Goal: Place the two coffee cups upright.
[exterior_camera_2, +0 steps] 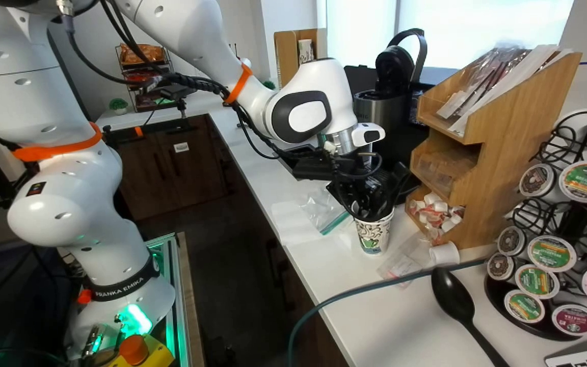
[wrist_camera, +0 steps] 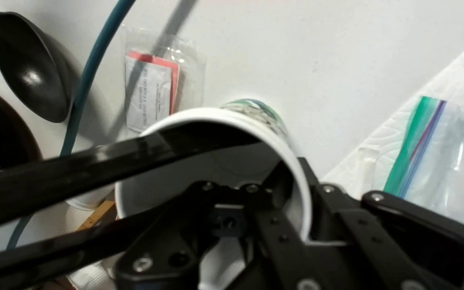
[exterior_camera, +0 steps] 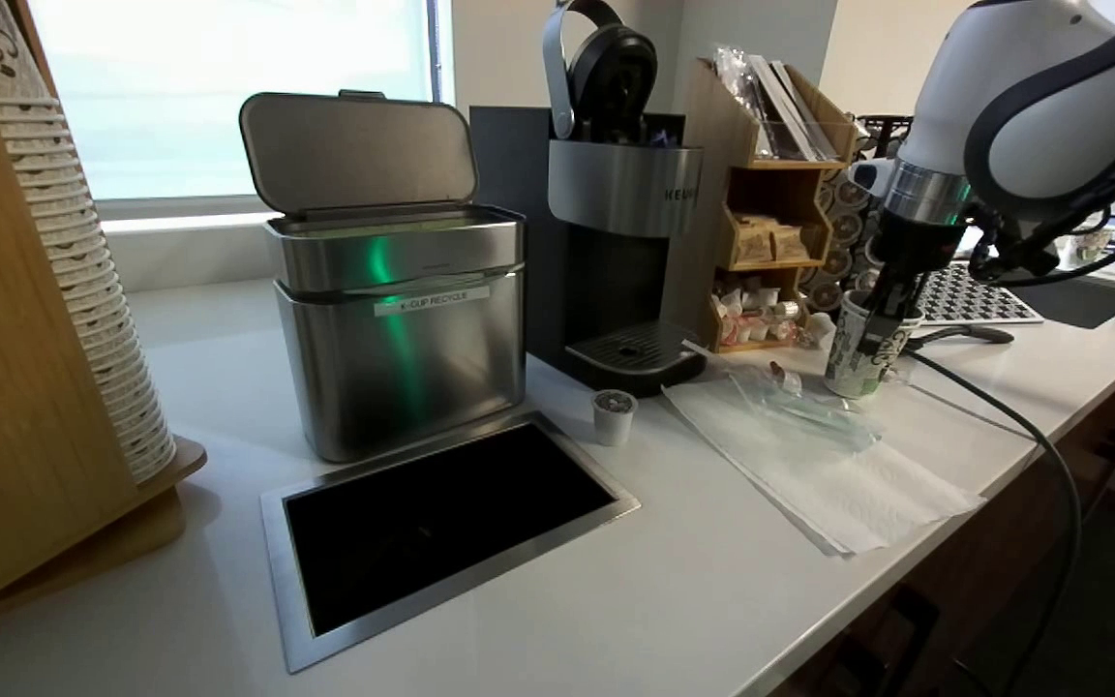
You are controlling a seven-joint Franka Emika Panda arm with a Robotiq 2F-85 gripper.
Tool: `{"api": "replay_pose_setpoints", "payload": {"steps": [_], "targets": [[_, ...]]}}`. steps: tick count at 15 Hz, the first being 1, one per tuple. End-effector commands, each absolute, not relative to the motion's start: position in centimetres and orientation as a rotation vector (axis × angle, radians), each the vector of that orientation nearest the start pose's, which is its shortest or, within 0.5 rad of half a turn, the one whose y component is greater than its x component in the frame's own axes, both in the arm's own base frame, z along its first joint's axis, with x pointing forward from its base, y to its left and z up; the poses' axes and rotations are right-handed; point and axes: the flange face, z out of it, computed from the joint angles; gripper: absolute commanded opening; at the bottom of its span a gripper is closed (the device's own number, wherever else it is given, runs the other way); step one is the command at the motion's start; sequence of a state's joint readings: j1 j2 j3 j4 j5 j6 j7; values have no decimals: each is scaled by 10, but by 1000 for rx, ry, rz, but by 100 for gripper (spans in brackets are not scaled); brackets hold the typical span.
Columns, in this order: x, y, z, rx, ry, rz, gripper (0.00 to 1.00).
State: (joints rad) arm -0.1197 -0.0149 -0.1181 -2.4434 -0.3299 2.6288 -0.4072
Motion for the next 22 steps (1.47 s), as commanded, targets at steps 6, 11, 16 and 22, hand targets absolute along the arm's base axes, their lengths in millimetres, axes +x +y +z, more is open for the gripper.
{"api": "replay_pose_setpoints", "payload": {"steps": [6, 11, 16, 22], "targets": [[482, -114, 317, -3281, -671, -229, 16], [483, -114, 313, -3273, -656, -216, 14], [485, -115, 317, -3282, -665, -224, 0], [486, -115, 324, -3286, -668, -238, 1]]}}
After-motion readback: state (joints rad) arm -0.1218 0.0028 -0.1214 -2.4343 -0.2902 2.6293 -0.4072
